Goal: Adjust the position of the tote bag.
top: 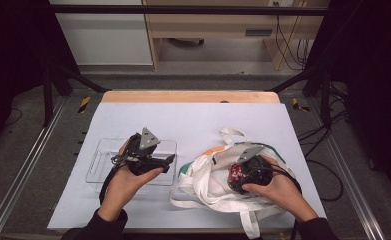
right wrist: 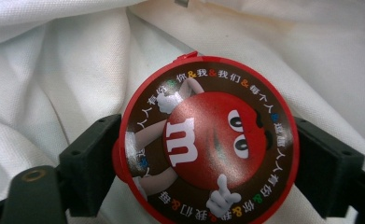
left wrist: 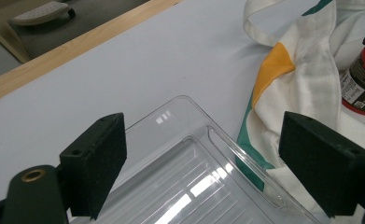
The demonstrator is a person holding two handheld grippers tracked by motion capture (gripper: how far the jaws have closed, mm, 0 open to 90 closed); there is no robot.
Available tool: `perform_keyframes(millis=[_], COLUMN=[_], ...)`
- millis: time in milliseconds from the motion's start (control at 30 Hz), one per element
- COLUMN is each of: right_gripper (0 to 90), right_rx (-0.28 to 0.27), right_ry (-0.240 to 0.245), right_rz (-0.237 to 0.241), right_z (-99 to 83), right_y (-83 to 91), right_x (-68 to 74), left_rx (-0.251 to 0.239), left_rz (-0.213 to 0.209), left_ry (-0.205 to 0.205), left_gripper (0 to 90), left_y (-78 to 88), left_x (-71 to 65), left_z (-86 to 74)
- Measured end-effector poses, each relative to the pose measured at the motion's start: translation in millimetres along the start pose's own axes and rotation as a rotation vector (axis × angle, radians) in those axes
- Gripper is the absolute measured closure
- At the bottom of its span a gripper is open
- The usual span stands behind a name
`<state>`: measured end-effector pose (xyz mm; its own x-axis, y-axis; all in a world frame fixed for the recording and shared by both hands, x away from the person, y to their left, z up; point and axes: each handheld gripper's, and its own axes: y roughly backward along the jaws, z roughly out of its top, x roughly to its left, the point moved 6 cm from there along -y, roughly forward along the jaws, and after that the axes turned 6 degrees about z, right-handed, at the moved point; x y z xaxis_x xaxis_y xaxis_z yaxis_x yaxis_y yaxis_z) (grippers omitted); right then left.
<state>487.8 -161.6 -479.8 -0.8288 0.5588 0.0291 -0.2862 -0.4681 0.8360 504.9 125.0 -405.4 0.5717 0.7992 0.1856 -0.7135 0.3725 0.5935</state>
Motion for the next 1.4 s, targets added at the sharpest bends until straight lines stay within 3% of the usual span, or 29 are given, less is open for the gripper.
perform_keyframes(millis=[367,467,667,900,1033,1100,1400], right_gripper=[24.2,24.2,24.2,24.3,24.4,24.3,24.3], right_rx=[0.020,0.005,-0.023,-0.080,-0.115,-0.090,-0.168], right_ry=[-0.005,-0.019,0.006,-0.037,-0.067,-0.051,-0.045], right_rz=[-0.017,-0.024,-0.037,-0.054,-0.051,-0.062,-0.092], right_z=[2.0,5.7,18.3,40.1,42.8,42.5,48.0], right_y=[4.7,10.6,28.3,54.0,57.1,58.4,88.2], right_x=[0.5,-0.3,1.2,-2.5,-2.9,-2.1,2.4], left_rx=[0.005,0.014,0.027,0.021,0.028,0.029,0.019], left_rz=[0.006,0.012,0.016,0.032,0.028,0.030,0.047], left_ry=[0.006,0.009,0.029,0.048,0.055,0.067,0.119], left_gripper=[14.7,13.7,11.1,10.8,9.0,8.9,7.9], left_y=[0.1,-1.4,-5.3,2.1,2.0,0.8,5.2], left_x=[4.1,7.4,14.0,25.9,30.3,33.5,50.6], left_z=[-1.9,-3.8,-8.1,-7.8,-9.0,-10.3,-15.2])
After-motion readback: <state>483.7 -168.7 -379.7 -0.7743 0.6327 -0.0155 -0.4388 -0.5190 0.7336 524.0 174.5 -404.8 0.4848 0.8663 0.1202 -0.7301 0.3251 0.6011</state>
